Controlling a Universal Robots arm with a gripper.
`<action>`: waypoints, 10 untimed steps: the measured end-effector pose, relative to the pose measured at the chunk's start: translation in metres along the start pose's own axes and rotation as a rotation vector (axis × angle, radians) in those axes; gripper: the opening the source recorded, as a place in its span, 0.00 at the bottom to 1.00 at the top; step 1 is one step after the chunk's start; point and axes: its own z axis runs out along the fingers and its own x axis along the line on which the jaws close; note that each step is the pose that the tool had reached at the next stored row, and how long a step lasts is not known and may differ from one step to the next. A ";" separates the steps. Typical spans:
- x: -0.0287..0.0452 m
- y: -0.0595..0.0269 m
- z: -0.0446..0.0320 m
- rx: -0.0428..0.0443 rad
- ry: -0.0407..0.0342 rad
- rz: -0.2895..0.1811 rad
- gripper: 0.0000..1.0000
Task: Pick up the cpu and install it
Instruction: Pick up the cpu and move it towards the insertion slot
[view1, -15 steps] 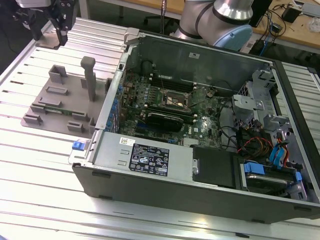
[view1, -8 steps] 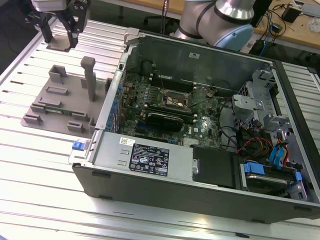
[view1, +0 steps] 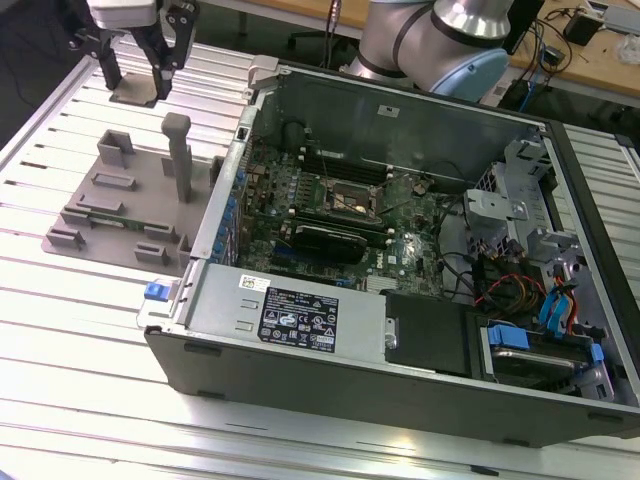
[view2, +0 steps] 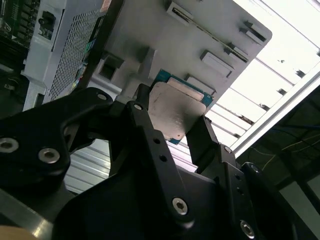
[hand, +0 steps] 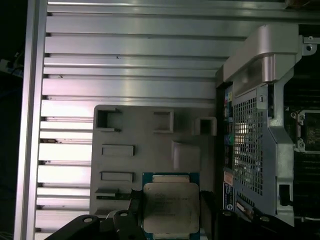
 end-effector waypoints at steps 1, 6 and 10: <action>-0.0017 -0.0001 0.0000 0.0000 0.0000 0.000 0.54; -0.0115 -0.0006 0.0000 0.0000 0.0000 0.000 0.54; -0.0203 -0.0011 0.0000 -0.0001 0.0000 0.000 0.54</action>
